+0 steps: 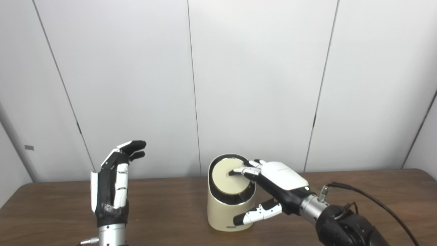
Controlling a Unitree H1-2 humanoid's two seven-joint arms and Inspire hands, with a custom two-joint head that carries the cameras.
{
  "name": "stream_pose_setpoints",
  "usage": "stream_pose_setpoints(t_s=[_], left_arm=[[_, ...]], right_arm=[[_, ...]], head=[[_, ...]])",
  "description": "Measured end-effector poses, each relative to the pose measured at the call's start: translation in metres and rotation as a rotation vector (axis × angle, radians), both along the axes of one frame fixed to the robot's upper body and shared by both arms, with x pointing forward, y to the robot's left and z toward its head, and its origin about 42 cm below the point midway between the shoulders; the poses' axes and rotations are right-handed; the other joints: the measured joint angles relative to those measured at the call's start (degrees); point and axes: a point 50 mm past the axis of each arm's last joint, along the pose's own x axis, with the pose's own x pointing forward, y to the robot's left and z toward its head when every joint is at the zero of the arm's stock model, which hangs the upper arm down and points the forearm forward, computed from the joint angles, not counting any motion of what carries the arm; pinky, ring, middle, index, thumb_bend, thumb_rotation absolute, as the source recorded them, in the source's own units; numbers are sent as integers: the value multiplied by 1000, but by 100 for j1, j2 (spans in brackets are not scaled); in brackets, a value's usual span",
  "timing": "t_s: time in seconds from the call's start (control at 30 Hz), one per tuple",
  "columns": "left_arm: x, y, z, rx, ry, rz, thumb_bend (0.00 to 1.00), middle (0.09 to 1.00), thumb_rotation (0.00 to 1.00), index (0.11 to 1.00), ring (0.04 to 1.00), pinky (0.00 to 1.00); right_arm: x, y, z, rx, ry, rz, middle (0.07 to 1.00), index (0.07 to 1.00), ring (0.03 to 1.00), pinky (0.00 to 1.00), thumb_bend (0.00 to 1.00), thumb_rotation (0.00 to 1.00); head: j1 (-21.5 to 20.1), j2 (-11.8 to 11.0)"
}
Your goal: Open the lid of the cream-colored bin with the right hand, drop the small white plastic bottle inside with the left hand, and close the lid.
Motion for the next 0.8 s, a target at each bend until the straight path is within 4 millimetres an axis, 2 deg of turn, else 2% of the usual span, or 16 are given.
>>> stream_pose_setpoints(t_s=[0.3,0.53,0.8], left_arm=[[0,-2,0,-2,-1,-1,497,694,850,648,738,690],[-1,-2,1,4,-4,1,492,696,852,652,736,683],[-1,-2,2,3,-7,1,487,696,854,652,739,688]], right_arm=[[-12,7,-13,-129,-127,-15,883,836,966,1000,890,716],[-15,7,-18,-198,-173,-37,913,851,986,1000,886,754],[-15,8,-19,-217,-186,-39,904,842,986,1000,887,756]], head=[[0,0],[9,0],[9,-9]])
